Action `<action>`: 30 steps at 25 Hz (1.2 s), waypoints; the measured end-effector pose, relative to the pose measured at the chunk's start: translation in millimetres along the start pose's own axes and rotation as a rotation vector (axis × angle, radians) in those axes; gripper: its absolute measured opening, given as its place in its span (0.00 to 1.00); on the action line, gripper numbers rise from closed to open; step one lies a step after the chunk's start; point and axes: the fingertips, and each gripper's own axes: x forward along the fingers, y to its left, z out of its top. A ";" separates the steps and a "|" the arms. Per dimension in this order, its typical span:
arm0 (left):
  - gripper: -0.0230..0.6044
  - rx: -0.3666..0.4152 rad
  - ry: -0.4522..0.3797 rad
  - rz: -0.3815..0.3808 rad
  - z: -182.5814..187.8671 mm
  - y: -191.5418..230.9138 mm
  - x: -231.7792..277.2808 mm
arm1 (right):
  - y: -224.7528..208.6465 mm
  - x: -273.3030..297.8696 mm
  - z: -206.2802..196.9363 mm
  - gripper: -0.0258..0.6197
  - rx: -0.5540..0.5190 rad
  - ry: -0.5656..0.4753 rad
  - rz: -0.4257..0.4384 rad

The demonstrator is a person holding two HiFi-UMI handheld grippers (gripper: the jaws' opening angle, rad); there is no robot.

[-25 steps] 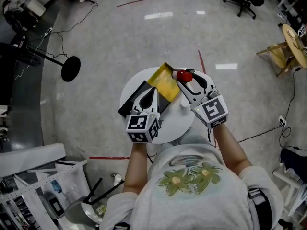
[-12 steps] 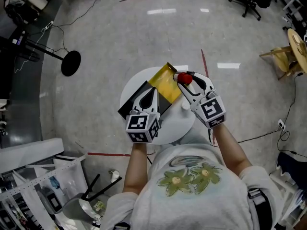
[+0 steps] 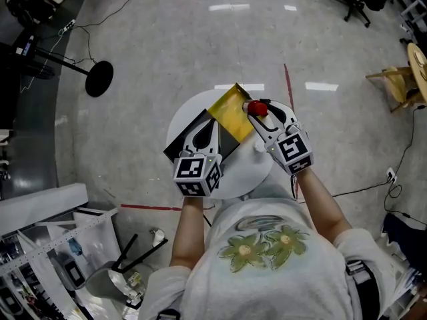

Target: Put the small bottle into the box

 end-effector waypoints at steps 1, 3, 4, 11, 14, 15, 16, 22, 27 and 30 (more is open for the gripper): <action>0.04 -0.001 0.003 0.002 -1.1 1.0 1.4 | -0.2 2.7 -2.9 0.35 0.001 0.006 0.005; 0.04 -0.003 0.008 0.005 -2.1 2.8 3.7 | -0.2 7.8 -7.6 0.35 0.001 0.017 0.015; 0.04 -0.003 0.010 0.007 -2.1 3.6 4.8 | -0.4 10.0 -9.5 0.35 0.001 0.023 0.020; 0.04 -0.011 0.023 0.026 -3.5 7.4 10.8 | -4.6 21.0 -21.5 0.35 0.002 0.053 0.047; 0.04 -0.014 0.030 0.032 -6.0 11.6 11.4 | -3.8 27.9 -27.6 0.35 0.002 0.068 0.056; 0.04 -0.013 0.033 0.033 -6.9 12.6 12.2 | -4.2 29.9 -29.7 0.35 0.002 0.072 0.058; 0.04 -0.013 0.036 0.035 -7.6 13.4 13.1 | -4.6 32.0 -31.8 0.35 0.003 0.077 0.060; 0.04 -0.015 0.052 0.047 -9.9 19.7 16.7 | -4.8 44.5 -44.1 0.35 0.011 0.108 0.077; 0.04 -0.020 0.061 0.058 -12.6 25.1 20.5 | -5.0 53.0 -55.9 0.35 0.014 0.134 0.091; 0.04 -0.022 0.065 0.063 -14.1 27.3 22.0 | -5.5 57.0 -63.2 0.35 0.012 0.150 0.096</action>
